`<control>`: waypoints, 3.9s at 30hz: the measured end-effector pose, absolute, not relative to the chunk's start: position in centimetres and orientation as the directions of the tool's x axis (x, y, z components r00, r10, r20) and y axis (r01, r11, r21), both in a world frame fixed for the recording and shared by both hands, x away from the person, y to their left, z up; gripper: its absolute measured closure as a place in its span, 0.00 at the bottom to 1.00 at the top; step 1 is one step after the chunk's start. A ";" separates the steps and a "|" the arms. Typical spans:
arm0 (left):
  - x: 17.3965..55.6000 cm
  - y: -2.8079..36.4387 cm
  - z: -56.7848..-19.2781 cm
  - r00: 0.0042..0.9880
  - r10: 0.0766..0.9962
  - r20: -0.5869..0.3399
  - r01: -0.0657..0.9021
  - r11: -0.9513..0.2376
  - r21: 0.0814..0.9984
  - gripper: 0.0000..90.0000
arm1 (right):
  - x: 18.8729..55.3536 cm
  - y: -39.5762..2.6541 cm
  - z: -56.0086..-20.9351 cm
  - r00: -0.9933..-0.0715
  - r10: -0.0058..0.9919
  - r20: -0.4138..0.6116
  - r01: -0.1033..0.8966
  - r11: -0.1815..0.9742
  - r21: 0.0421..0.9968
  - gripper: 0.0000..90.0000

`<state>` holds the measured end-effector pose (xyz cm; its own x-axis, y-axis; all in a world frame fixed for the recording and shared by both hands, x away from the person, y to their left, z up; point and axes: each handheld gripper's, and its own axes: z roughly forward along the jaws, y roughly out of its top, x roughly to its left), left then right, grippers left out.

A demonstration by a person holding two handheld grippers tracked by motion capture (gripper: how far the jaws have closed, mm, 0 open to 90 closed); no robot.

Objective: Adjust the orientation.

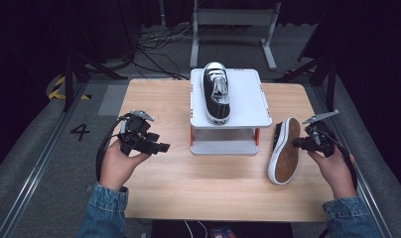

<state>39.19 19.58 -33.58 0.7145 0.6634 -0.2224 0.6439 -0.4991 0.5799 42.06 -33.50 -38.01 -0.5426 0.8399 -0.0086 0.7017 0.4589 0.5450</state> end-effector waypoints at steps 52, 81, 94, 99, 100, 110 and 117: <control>40.8 18.2 -34.2 0.731 0.654 -0.196 0.635 -0.546 0.546 0.43 | 40.8 -41.5 -37.5 -0.236 0.971 -0.047 0.779 0.218 0.588 0.54; 40.4 19.2 -34.6 0.713 0.670 -0.205 0.653 -0.530 0.541 0.43 | 41.7 -30.8 -37.3 -0.589 0.808 0.003 0.713 0.518 0.473 0.97; 42.0 17.4 -34.7 0.746 0.634 -0.205 0.626 -0.561 0.541 0.43 | 37.4 -29.3 -36.3 -0.708 0.705 0.022 0.632 0.621 0.463 0.77; 42.3 17.0 -34.9 0.748 0.631 -0.206 0.626 -0.569 0.533 0.43 | 37.3 -31.9 -35.4 -0.629 0.777 0.018 0.673 0.532 0.514 0.65; 42.4 17.0 -35.0 0.747 0.632 -0.204 0.627 -0.570 0.531 0.43 | 37.3 -31.9 -35.4 -0.629 0.777 0.014 0.668 0.531 0.521 0.65; 42.1 17.0 -35.4 0.741 0.639 -0.206 0.637 -0.571 0.518 0.43 | 38.5 -27.8 -37.8 -0.692 0.721 -0.033 0.610 0.609 0.507 0.69; 41.8 17.1 -35.7 0.742 0.637 -0.208 0.639 -0.577 0.509 0.43 | 40.8 -26.0 -39.5 -0.692 0.722 0.021 0.647 0.606 0.463 0.93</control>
<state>41.83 17.09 -35.67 0.7419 0.6374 -0.2080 0.6387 -0.5773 0.5088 40.83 -25.95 -39.54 -0.6916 0.7220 0.0211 0.6467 0.6059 0.4632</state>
